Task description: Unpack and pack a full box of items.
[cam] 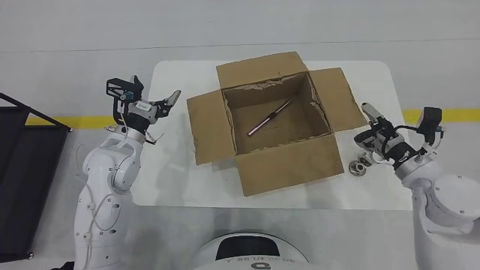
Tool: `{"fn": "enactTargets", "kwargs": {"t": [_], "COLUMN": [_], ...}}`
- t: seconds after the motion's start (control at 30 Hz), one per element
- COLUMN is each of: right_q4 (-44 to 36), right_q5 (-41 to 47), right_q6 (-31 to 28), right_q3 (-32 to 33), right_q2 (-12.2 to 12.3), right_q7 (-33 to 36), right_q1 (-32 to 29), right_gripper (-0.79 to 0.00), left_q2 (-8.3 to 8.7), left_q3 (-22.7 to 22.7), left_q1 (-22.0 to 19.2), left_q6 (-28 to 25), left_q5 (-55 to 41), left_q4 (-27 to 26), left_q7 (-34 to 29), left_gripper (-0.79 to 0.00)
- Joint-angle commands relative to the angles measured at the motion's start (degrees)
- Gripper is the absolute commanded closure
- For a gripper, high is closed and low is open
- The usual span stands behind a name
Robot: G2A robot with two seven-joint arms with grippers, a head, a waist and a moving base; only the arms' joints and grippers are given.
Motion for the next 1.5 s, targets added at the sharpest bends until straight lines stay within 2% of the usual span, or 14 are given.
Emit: {"fn": "enactTargets", "kwargs": {"t": [0.0, 0.1, 0.2, 0.37, 0.4, 0.63, 0.87, 1.0, 1.13, 1.23, 1.3, 1.33, 1.37, 1.47], "right_q4": [1.5, 4.1, 6.5, 11.5, 12.7, 21.1, 27.9, 29.4, 31.5, 32.3, 32.0, 31.6, 31.2, 28.7], "right_q5": [-3.5, -7.1, -13.2, -30.2, -32.0, -40.9, -45.4, -46.0, -48.4, -48.8, -48.9, -49.1, -49.2, -49.0], "right_q6": [0.2, 1.5, 5.7, 15.9, 17.4, 22.4, 26.3, 26.9, 28.0, 28.2, 28.1, 28.1, 28.1, 27.7], "right_q3": [2.8, 7.0, 6.6, -2.3, -4.5, -12.8, -16.8, -18.0, -19.6, -20.2, -19.9, -19.6, -19.3, -17.6], "right_q2": [0.2, 0.6, 1.2, 2.1, 2.3, 3.1, 3.1, 3.0, 3.0, 3.0, 3.0, 3.1, 3.1, 3.3], "right_q7": [-0.1, 1.3, 1.2, -3.0, -1.6, 4.0, 4.0, 4.0, 4.2, 4.7, 5.1, 5.2, 5.4, 6.0], "right_q1": [-2.0, -4.4, -3.0, 3.9, 5.7, 15.5, 21.5, 22.7, 23.9, 24.5, 24.2, 23.9, 23.6, 22.1], "right_gripper": [-0.785, -0.785, -0.785, -0.785, -0.785, -0.785, -0.763, -0.677, -0.489, -0.311, -0.157, -0.052, 0.0, 0.0], "left_q2": [0.0, 0.0, 0.0, 0.0, 0.0, 0.0, 0.0, 0.0, 0.0, 0.0, 0.0, 0.0, 0.0, 0.0], "left_q3": [0.0, 0.0, 0.0, 0.0, 0.0, 0.0, 0.0, 0.0, 0.0, 0.0, 0.0, 0.0, 0.0, 0.0], "left_q1": [0.0, 0.0, 0.0, 0.0, 0.0, 0.0, 0.0, 0.0, 0.0, 0.0, 0.0, 0.0, 0.0, 0.0], "left_q6": [0.0, 0.0, 0.0, 0.0, 0.0, 0.0, 0.0, 0.0, 0.0, 0.0, 0.0, 0.0, 0.0, 0.0], "left_q5": [0.0, 0.0, 0.0, 0.0, 0.0, 0.0, 0.0, 0.0, 0.0, 0.0, 0.0, 0.0, 0.0, 0.0], "left_q4": [0.0, 0.0, 0.0, 0.0, 0.0, 0.0, 0.0, 0.0, 0.0, 0.0, 0.0, 0.0, 0.0, 0.0], "left_q7": [0.0, 0.0, 0.0, 0.0, 0.0, 0.0, 0.0, 0.0, 0.0, 0.0, 0.0, 0.0, 0.0, 0.0], "left_gripper": [-0.785, -0.785, -0.785, -0.785, -0.785, -0.785, -0.785, -0.785, -0.785, -0.785, -0.785, -0.785, -0.785, -0.785]}}
